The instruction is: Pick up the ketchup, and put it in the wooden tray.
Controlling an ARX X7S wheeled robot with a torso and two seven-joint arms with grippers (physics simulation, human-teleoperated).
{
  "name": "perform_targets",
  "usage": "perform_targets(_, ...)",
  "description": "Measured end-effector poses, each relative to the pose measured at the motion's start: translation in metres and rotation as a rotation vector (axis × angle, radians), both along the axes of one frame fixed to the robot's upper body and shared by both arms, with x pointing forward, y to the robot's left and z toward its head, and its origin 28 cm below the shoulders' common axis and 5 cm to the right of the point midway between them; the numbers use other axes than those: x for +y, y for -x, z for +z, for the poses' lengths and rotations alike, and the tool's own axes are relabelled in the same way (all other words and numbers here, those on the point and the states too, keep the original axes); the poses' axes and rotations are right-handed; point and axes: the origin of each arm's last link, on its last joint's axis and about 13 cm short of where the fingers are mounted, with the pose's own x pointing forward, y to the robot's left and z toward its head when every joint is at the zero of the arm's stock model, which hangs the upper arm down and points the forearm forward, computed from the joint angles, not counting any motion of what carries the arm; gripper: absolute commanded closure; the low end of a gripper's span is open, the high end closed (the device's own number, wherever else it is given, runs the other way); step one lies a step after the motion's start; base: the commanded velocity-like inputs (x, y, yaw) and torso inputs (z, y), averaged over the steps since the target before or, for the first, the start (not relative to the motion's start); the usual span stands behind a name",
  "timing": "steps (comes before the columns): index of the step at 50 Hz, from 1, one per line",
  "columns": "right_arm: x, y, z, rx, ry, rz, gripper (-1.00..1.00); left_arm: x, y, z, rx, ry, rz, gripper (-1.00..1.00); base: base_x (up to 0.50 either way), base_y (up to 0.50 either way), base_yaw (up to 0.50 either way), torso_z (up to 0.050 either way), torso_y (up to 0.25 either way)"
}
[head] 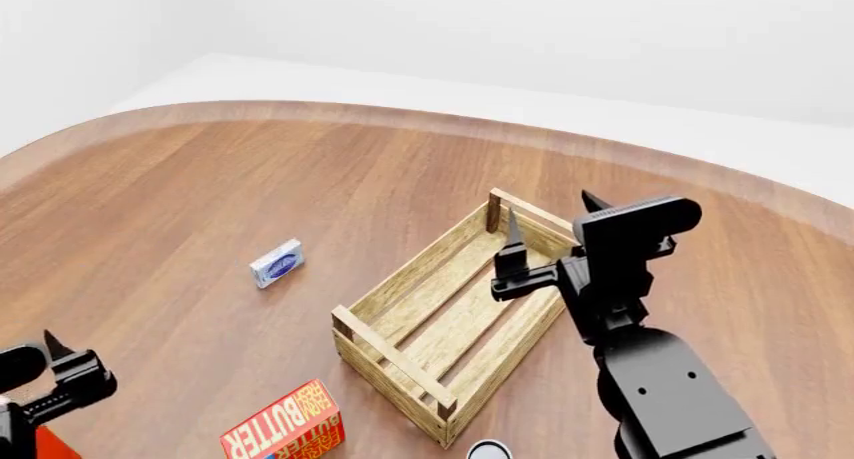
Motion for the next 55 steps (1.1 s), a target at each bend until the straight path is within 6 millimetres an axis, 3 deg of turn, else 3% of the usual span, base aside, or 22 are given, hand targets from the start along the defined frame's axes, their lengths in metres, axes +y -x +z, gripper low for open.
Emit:
perform_targets(30,0.001,0.0,-0.001,0.005,-0.002,0.002,-1.0,0.007,0.006,-0.014,0.106,0.113,0.096,-1.0,0.0,0.0,0.0,0.0,0.0)
perform_targets(55,0.002,0.0,-0.003,0.008,-0.001,0.005,-1.0,0.011,-0.002,-0.033,0.137,0.156,0.138,-1.0,0.0,0.0,0.0,0.0,0.0)
